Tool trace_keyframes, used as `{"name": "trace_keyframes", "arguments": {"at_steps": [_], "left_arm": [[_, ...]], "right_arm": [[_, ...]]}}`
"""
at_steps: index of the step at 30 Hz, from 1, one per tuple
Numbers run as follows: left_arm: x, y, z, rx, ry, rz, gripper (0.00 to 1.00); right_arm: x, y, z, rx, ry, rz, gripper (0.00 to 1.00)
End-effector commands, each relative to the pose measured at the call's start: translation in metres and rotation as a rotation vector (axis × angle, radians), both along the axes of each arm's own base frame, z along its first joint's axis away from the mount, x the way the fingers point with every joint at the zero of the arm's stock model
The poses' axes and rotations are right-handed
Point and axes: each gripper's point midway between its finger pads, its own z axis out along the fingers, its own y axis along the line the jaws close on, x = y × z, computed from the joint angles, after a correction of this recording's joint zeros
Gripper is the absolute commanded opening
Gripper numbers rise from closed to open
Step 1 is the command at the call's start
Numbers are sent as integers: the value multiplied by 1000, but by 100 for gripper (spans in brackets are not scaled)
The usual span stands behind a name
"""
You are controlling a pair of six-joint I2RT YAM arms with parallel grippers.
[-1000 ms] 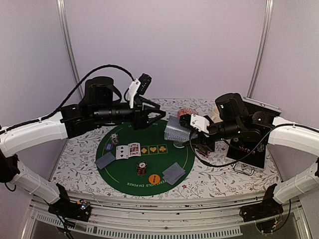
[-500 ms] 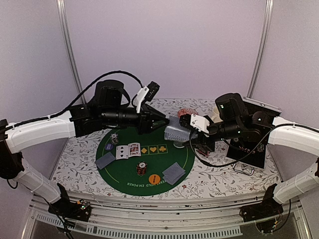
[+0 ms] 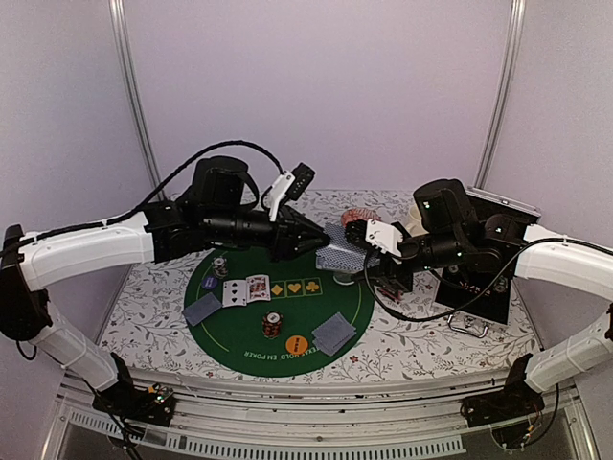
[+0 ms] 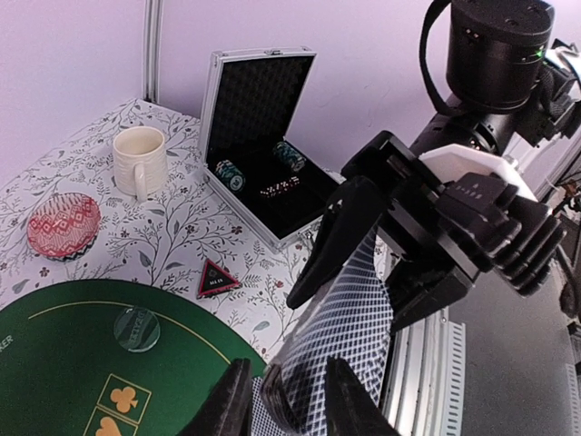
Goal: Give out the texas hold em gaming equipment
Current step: Pick up the poker card from the face-down deck piles.
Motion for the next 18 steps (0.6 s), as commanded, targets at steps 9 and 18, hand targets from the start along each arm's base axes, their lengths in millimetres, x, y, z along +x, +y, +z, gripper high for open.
{"name": "trace_keyframes", "arguments": {"at_steps": [9, 18], "left_arm": [[-2, -4, 8, -15, 14, -41, 9], [-13, 3, 22, -46, -6, -70, 0]], "right_arm": [[0, -1, 23, 50, -39, 4, 43], [0, -2, 21, 45, -42, 0, 43]]}}
